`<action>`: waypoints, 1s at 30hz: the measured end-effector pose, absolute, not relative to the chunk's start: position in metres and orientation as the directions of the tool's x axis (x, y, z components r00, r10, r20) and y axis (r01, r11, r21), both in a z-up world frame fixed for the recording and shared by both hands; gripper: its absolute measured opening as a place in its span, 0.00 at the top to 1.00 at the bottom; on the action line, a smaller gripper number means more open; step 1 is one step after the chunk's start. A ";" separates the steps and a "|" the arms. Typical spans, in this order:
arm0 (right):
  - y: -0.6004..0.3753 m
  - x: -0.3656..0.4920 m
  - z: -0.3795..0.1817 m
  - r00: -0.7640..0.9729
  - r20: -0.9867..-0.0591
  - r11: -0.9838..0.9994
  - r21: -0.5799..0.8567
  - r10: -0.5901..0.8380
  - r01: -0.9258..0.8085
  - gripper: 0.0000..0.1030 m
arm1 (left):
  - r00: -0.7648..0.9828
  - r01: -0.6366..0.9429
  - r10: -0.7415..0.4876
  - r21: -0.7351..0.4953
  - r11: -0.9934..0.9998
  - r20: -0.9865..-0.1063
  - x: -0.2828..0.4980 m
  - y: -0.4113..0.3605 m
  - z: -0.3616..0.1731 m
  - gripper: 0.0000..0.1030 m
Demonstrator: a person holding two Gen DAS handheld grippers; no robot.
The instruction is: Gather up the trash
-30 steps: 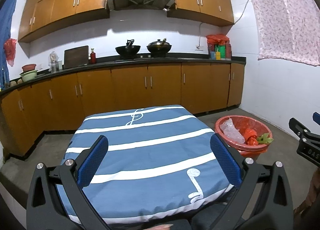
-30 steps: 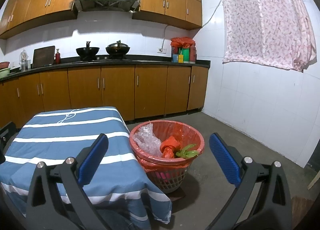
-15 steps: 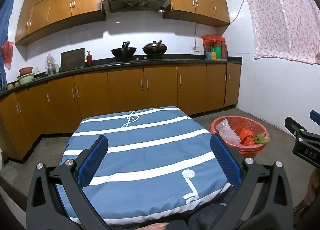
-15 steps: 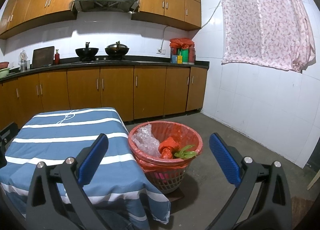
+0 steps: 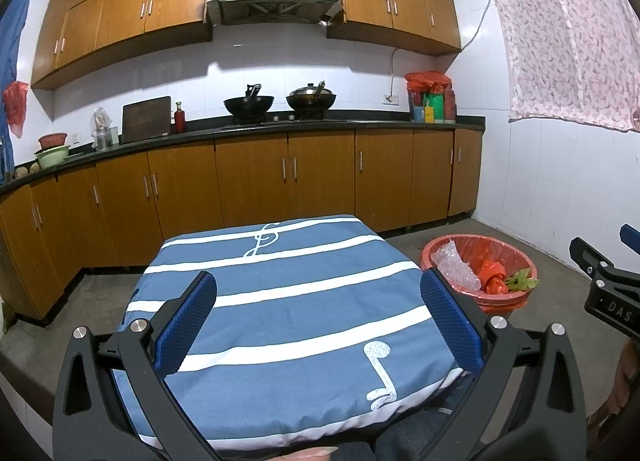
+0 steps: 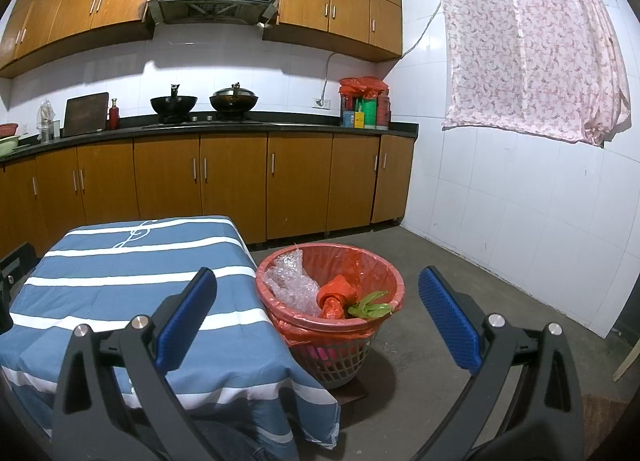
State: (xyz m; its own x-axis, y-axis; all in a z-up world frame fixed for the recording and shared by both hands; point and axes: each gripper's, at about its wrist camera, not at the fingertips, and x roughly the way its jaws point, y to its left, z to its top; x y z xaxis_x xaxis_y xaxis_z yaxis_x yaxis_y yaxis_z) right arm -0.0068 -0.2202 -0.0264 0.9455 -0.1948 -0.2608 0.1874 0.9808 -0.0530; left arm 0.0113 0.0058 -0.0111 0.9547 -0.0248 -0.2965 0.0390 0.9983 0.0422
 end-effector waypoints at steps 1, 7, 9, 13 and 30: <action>-0.220 -0.007 -0.026 0.945 -0.262 0.981 -0.053 -0.195 0.187 0.04 | 0.955 0.039 -0.024 0.042 0.998 -0.296 0.011 0.006 -0.011 0.02; -0.219 -0.008 -0.026 0.945 -0.265 0.981 -0.051 -0.194 0.187 0.04 | 0.955 0.038 -0.024 0.042 0.998 -0.296 0.011 0.006 -0.011 0.02; -0.219 -0.008 -0.026 0.945 -0.265 0.981 -0.050 -0.193 0.187 0.04 | 0.955 0.038 -0.024 0.041 0.998 -0.296 0.011 0.006 -0.011 0.02; -0.220 -0.008 -0.027 0.944 -0.266 0.981 -0.049 -0.193 0.187 0.04 | 0.955 0.035 -0.022 0.038 0.999 -0.296 0.010 0.006 -0.009 0.02; -0.219 -0.008 -0.026 0.944 -0.266 0.981 -0.048 -0.193 0.187 0.04 | 0.954 0.030 -0.019 0.033 0.999 -0.298 0.010 0.005 -0.007 0.02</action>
State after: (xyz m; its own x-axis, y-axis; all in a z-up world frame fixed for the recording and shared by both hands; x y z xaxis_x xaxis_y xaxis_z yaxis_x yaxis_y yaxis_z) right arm -0.0082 -0.2189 -0.0261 0.9443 -0.1931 -0.2663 0.1869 0.9812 -0.0485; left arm 0.0097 0.0053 -0.0071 0.9543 -0.0186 -0.2983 0.0299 0.9990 0.0335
